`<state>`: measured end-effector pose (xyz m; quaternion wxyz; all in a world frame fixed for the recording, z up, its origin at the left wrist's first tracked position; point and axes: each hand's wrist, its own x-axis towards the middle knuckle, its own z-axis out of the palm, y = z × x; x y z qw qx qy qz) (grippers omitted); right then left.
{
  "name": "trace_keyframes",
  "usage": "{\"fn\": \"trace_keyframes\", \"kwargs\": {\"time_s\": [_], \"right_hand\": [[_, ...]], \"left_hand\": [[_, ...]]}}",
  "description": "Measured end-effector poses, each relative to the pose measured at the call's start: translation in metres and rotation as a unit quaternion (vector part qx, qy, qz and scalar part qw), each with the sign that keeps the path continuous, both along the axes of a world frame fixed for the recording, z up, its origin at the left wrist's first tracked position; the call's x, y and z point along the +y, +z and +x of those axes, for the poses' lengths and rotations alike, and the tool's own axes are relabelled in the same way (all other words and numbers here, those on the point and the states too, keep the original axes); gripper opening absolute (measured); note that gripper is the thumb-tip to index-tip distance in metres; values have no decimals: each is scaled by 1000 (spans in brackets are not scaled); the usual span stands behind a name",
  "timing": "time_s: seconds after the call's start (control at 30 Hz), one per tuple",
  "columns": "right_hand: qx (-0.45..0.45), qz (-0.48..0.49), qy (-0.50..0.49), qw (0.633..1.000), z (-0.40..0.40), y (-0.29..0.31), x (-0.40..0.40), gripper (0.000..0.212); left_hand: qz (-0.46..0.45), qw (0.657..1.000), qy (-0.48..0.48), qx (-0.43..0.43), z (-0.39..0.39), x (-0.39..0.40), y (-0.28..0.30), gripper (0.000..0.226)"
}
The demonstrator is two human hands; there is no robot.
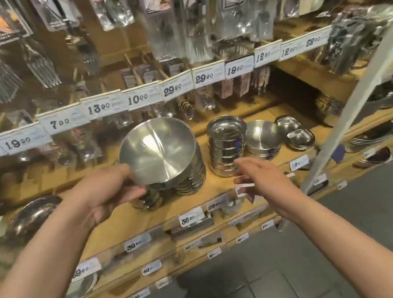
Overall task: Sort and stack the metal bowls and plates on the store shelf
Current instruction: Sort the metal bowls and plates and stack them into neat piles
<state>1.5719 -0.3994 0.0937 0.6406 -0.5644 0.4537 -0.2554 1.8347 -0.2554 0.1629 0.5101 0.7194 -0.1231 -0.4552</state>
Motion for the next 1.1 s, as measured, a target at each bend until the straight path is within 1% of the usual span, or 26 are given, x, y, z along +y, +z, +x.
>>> {"fn": "trace_keyframes", "kwargs": {"time_s": [0.13, 0.23, 0.37, 0.5, 0.6, 0.7, 0.73, 0.77, 0.83, 0.93, 0.97, 1.03, 1.1], "right_hand": [[-29, 31, -27, 999, -74, 26, -37, 30], [-44, 21, -31, 998, -123, 41, -68, 30], [23, -14, -22, 999, -166, 36, -94, 19], [70, 4, -47, 996, -181, 15, -126, 17], [69, 21, -97, 993, -180, 0, -151, 13], [82, 39, -126, 988, -172, -13, -188, 21], [86, 39, -131, 987, -167, -16, -203, 22], [93, 34, -132, 986, -163, -18, -217, 19], [113, 17, -129, 985, -151, -20, -245, 10], [134, 2, -112, 985, -133, -25, -282, 13], [138, 1, -107, 985, -128, -28, -293, 14], [143, 3, -98, 985, -117, -39, -312, 15], [139, 14, -84, 987, -107, -51, -325, 14]], "left_hand": [[11, 997, -74, -10, -88, -65, -8, 21], [18, 991, -131, -20, -155, -111, -24, 18], [21, 989, -144, -12, -213, -148, -40, 14], [22, 984, -169, -54, -228, -176, -53, 19], [-19, 990, -121, -68, -232, -203, -68, 18], [-74, 992, -83, -52, -235, -233, -80, 24], [-78, 993, -71, -47, -235, -243, -84, 21], [-78, 993, -64, -54, -235, -252, -86, 16], [-76, 990, -68, -95, -232, -272, -88, 15], [-48, 983, -66, -166, -228, -302, -91, 22], [-43, 981, -56, -179, -228, -310, -92, 21], [-40, 981, -39, -184, -232, -320, -97, 19], [-45, 983, -26, -175, -239, -323, -106, 24]]}}
